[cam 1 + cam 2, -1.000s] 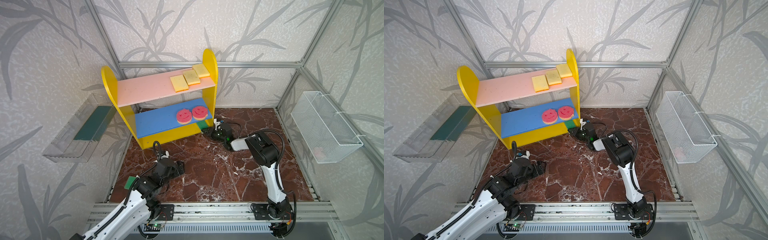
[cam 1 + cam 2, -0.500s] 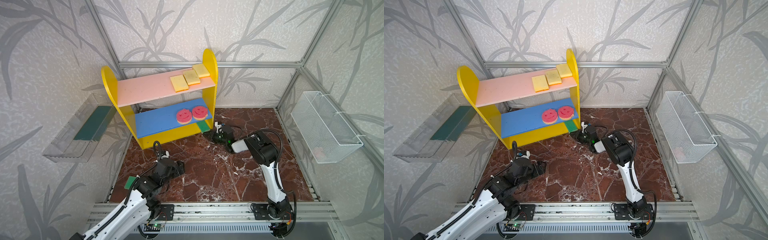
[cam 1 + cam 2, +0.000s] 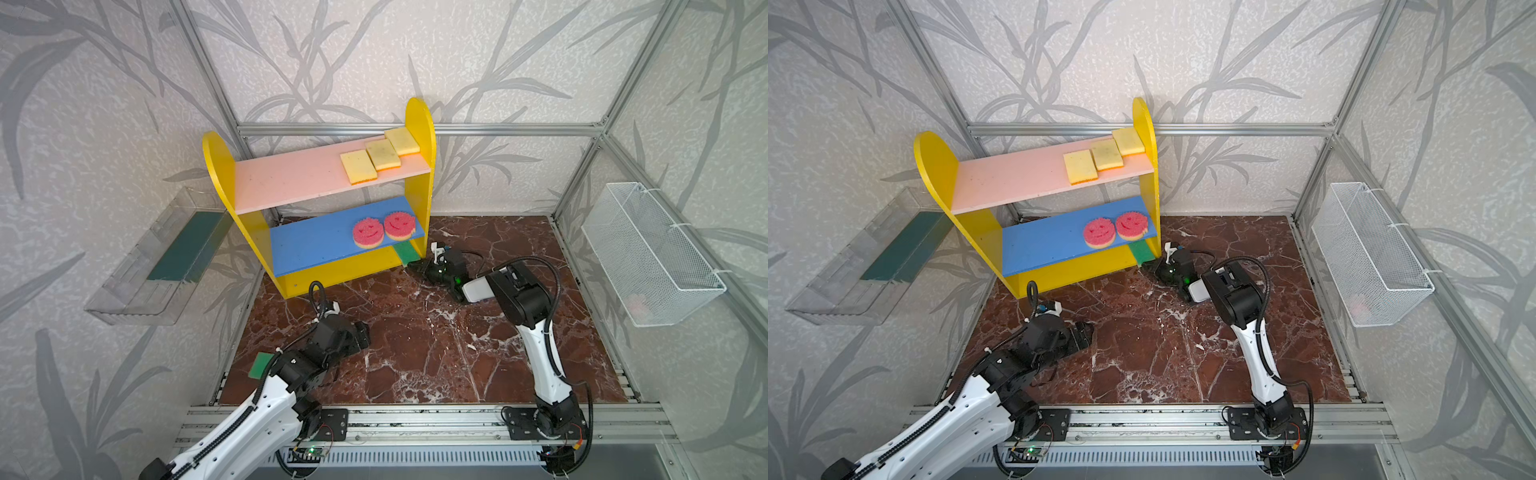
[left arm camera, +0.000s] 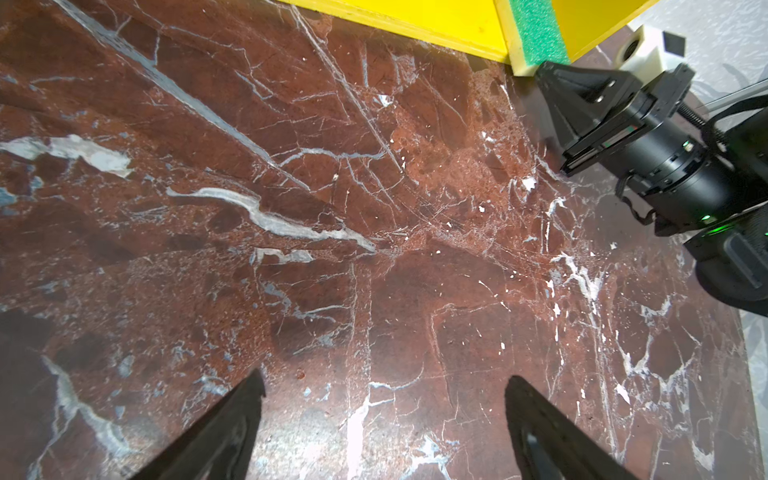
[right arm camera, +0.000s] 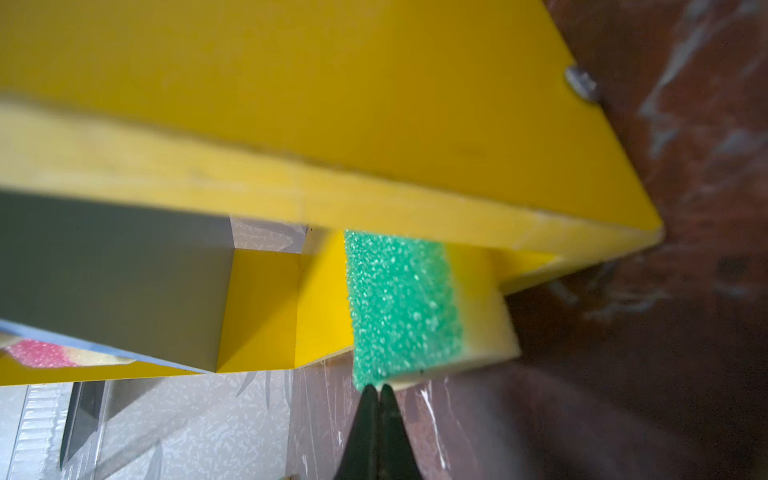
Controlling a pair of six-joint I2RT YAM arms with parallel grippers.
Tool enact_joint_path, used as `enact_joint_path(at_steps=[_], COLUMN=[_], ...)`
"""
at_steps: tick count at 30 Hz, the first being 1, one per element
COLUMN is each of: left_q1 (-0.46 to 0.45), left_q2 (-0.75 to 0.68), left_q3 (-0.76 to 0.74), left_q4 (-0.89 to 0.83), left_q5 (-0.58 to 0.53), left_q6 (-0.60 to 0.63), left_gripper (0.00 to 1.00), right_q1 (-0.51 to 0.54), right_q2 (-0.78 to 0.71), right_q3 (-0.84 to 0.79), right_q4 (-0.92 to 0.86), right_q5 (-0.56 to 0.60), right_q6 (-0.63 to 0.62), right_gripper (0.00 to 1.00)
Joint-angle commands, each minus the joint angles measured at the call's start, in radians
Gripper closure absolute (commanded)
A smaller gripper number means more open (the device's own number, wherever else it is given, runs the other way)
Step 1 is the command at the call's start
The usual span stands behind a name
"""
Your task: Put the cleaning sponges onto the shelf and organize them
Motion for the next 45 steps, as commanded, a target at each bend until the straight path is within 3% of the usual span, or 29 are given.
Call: enact_joint_path(at_steps=[1,14,21,25,32,37,42,45], left_q1=[0.006,0.03,0.086,0.14,0.302,0.43,0.571,0.653], left_q2=[0.006,0.001,-0.025,-0.014,0.038,0.093,0.099,0.106], left_q3=[0.022,0.036,0.101,0.13,0.111,0.107,0.071,0.061], left_q4=[0.021,-0.009,-0.133,-0.234,-0.272,-0.307,-0.264,-0.249], left_q5=[-0.014,-0.005,-0.024,-0.093,-0.139,-0.19,-0.179,-0.163], left_q6=[0.006,0.007,0.002,-0.034,-0.061,-0.09,-0.12,-0.12], left_gripper=[0.08,0.08,0.04,0.04,0.05,0.01,0.0,0.01], right_q1=[-0.007,-0.015,-0.015,-0.015,-0.015,-0.013,-0.013,-0.007], right_q2=[0.029,0.048,-0.059,-0.128,-0.27,-0.368,-0.498,-0.607], right_q3=[0.041,0.084,-0.024,-0.125,-0.332,-0.466,-0.568,-0.612], right_q4=[-0.011,-0.02,0.003,0.056,0.134,0.123,0.009,-0.115], right_q5=[0.005,-0.006,-0.044,-0.089,-0.14,-0.163,-0.175,-0.166], right_q6=[-0.007,-0.009,-0.048,-0.047,-0.044,-0.078,-0.16,-0.243], right_gripper=[0.99,0.98,0.74,0.62,0.52,0.48,0.42,0.31])
